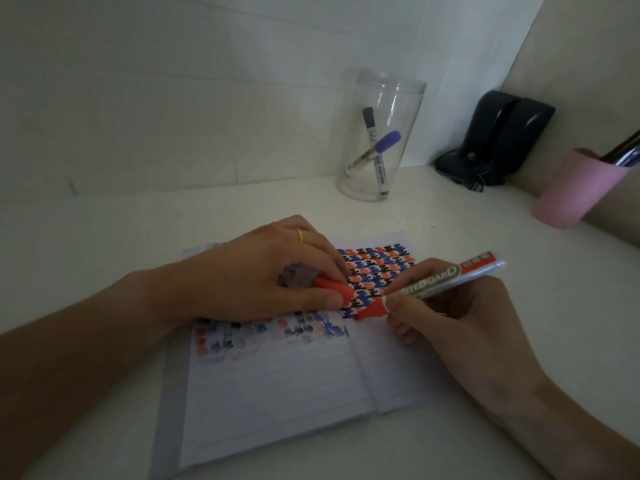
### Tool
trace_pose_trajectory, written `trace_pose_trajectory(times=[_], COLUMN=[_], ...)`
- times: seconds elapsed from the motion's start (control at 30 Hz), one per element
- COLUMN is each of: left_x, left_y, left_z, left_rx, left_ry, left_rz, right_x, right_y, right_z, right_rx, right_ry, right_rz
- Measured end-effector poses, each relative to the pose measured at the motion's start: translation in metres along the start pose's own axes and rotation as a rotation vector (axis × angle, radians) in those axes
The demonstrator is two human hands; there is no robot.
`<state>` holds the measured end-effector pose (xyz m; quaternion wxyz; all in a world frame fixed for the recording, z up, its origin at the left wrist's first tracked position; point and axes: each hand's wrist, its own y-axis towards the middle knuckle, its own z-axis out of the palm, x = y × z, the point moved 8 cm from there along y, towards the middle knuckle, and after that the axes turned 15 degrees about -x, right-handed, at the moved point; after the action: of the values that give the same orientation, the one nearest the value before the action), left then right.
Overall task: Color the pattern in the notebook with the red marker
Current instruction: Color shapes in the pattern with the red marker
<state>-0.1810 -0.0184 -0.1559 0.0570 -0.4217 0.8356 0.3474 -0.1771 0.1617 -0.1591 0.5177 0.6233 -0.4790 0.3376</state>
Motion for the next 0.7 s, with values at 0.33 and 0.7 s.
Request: trace_pose_trajectory(times=[0.33,0.7], left_x=[-0.0006,0.0004], left_y=[-0.0002,-0.0002], left_z=[-0.0002,0.0004], left_rx=[0.004,0.012], left_ry=[-0.006,0.004], left_rz=[0.006,-0.007], right_x=[0.0007,-0.0013], right_y=[-0.0010,0.0005], right_z=[0.0026,-0.0004], right_rx=[0.041,0.018], right_ry=[0.024,0.043], right_rz=[-0.007,0.006])
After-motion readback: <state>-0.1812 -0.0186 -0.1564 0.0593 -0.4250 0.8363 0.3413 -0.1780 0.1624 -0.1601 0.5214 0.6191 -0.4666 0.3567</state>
